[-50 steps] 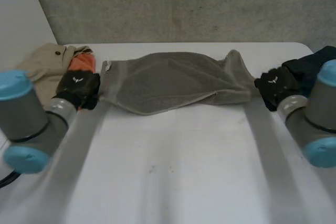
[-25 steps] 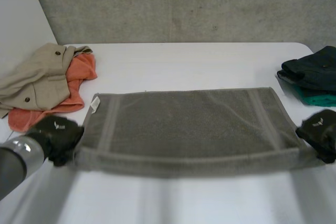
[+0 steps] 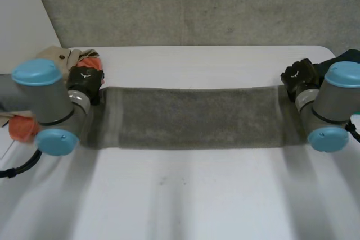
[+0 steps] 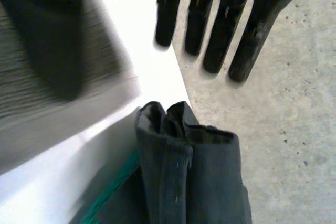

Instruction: Fold the laundry.

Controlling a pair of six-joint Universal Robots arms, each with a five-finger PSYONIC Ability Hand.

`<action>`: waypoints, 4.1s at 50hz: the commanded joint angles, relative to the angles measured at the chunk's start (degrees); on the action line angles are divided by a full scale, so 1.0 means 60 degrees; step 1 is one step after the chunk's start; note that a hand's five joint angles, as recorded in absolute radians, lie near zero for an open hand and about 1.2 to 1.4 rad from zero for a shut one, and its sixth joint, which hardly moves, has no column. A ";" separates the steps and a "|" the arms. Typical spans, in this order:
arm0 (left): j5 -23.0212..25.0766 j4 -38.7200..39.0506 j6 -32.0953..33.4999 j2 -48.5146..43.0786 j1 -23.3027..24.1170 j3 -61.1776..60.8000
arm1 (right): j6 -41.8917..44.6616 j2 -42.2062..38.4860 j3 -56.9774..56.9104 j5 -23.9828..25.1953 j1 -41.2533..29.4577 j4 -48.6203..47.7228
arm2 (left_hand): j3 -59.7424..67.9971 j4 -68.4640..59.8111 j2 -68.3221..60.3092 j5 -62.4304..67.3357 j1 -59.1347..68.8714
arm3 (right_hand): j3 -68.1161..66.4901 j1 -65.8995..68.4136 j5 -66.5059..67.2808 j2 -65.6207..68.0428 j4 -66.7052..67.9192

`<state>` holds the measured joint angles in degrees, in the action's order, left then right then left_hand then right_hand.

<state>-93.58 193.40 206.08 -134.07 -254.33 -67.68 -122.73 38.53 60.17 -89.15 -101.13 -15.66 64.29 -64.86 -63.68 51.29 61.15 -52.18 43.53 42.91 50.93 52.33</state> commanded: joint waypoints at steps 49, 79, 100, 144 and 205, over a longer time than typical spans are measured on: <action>0.0113 0.1736 -0.0625 0.4137 0.0684 -0.5199 | -0.2793 0.2470 0.4797 0.2877 0.2118 0.0442 | -0.9049 0.9144 0.8946 -0.8548 -0.8524 | -0.4629 0.6070 0.4507 0.4837 0.4604; 0.0127 0.1634 -0.0655 0.5059 0.0450 -0.5536 | -0.1414 0.5604 0.4783 0.2393 0.1639 0.1292 | -0.9049 0.9144 0.8946 -0.8548 -0.8524 | -0.4637 0.6078 0.4515 0.4845 0.4612; 0.0171 0.1619 -0.1006 0.5470 0.0508 -0.5580 | -0.0887 0.1151 0.2071 0.3537 -0.6026 -0.0320 | -0.9049 0.9144 0.8946 -0.8548 -0.8524 | 0.3808 -0.2367 -0.3930 -0.3600 -0.3833; -0.0707 0.1692 0.0559 -0.0331 0.3044 -0.0615 | -0.5282 0.4007 0.6627 0.1778 -0.1603 -0.0451 | -0.8452 0.8547 0.8349 -0.7951 -0.7927 | 0.0850 0.0590 -0.0973 -0.0643 -0.0876; -0.1821 0.1282 0.0517 0.0723 0.2808 -0.1506 | -0.3804 0.4534 0.7139 0.0386 -0.2013 -0.0511 | -0.8789 0.8883 0.8686 -0.8288 -0.8264 | -0.4637 0.6078 0.4515 0.4845 0.4612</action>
<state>-105.12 201.70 208.87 -134.05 -237.57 -72.85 -149.80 62.95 101.17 -84.40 -113.87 -20.25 12.24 -11.69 -11.79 2.84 11.40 -67.93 54.92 56.37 67.57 68.15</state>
